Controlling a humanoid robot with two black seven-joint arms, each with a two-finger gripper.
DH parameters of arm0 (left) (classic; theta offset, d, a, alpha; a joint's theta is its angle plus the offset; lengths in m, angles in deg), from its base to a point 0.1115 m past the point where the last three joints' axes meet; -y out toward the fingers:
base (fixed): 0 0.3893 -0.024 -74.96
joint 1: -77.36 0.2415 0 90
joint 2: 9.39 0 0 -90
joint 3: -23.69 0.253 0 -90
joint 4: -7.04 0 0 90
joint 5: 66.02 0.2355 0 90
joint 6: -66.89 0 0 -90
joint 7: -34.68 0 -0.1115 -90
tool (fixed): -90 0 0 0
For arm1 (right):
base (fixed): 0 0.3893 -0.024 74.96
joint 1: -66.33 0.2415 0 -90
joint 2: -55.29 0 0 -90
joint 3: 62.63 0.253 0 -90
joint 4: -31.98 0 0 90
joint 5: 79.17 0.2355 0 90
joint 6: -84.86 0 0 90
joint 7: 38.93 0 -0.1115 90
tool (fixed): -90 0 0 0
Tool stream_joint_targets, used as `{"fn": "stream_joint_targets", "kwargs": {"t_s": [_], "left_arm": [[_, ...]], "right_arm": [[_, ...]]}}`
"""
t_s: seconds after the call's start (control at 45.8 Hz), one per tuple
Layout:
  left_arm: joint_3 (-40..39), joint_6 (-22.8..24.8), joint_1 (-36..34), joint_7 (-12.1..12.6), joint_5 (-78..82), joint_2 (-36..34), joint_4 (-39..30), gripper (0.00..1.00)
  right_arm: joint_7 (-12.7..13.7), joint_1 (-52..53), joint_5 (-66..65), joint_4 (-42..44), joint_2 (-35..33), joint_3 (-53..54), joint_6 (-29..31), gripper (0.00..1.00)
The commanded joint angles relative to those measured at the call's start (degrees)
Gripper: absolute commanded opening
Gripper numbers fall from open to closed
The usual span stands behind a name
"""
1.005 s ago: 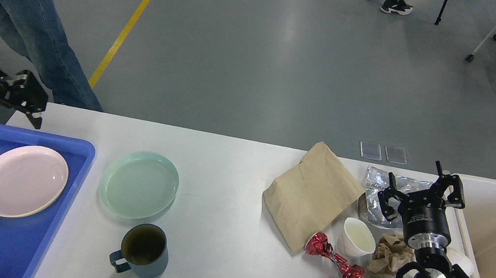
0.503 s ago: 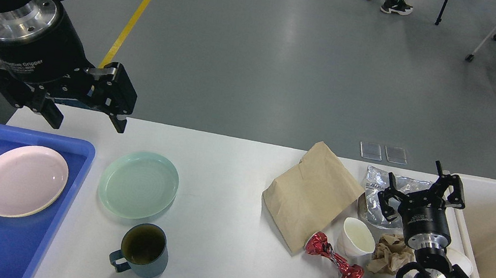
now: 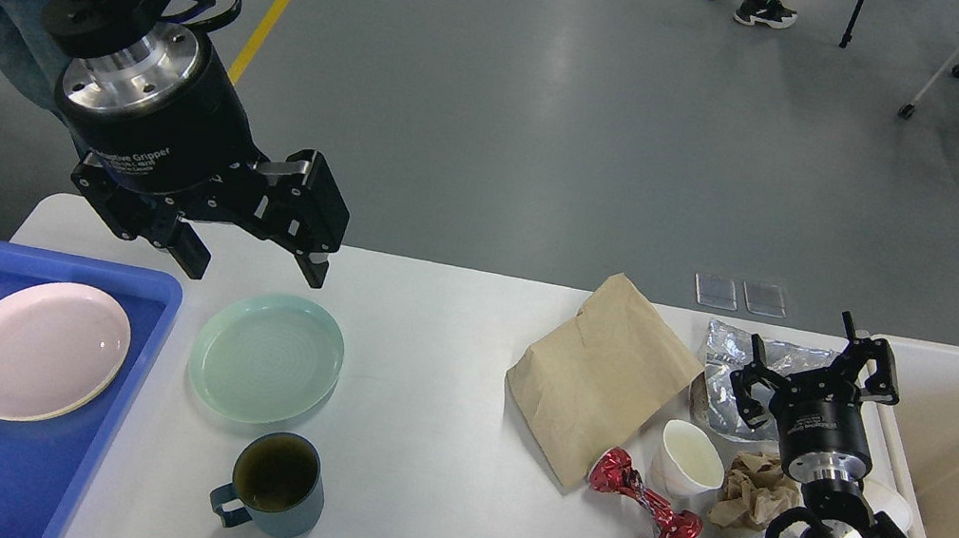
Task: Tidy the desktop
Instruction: 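Lower the left gripper onto the dark teal mug and grasp it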
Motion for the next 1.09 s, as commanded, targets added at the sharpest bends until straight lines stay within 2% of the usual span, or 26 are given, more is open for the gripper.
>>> {"fn": "stream_joint_targets", "kwargs": {"t_s": [0.0, 0.087, 0.306, 0.437, 0.546, 0.634, 0.721, 0.852, 1.071], "left_arm": [[-0.6, -3.8, 7.1, -0.1, 0.4, -1.0, 0.1, 0.90], [-1.9, -9.3, 11.7, 0.6, 0.7, -0.6, -0.1, 0.91], [-5.2, -18.6, 23.6, 0.9, 5.2, 0.7, 0.3, 0.91], [-6.7, -24.8, 31.2, 2.1, 8.0, 0.7, 2.0, 0.91], [-6.8, -28.8, 35.2, 5.0, 8.4, 1.8, 2.8, 0.91], [-6.8, -32.3, 38.3, 9.2, 10.5, 2.1, 4.1, 0.91], [-7.5, -34.1, 41.6, 11.1, 13.1, 1.9, 6.1, 0.91], [-8.6, -34.7, 46.2, 11.3, 14.2, 1.9, 9.7, 0.91], [-10.9, -34.8, 49.6, 11.2, 14.1, 1.9, 12.4, 0.91]], "right_arm": [[0.0, 0.0, 0.0, -0.1, 0.0, 0.0, 0.0, 1.00], [0.0, -0.1, 0.0, -0.1, 0.0, 0.0, 0.0, 1.00], [0.0, 0.0, 0.0, -0.1, 0.0, 0.0, 0.0, 1.00], [0.0, -0.1, 0.0, -0.1, 0.0, 0.0, 0.0, 1.00], [0.0, -0.1, 0.0, -0.1, 0.0, 0.0, 0.0, 1.00], [0.0, 0.0, 0.0, -0.1, 0.0, 0.0, 0.0, 1.00], [0.0, 0.0, 0.0, -0.1, 0.0, 0.0, 0.0, 1.00], [-0.1, 0.0, 0.0, -0.1, 0.0, 0.0, 0.0, 1.00], [0.0, 0.0, 0.0, -0.1, 0.0, 0.0, 0.0, 1.00]]}}
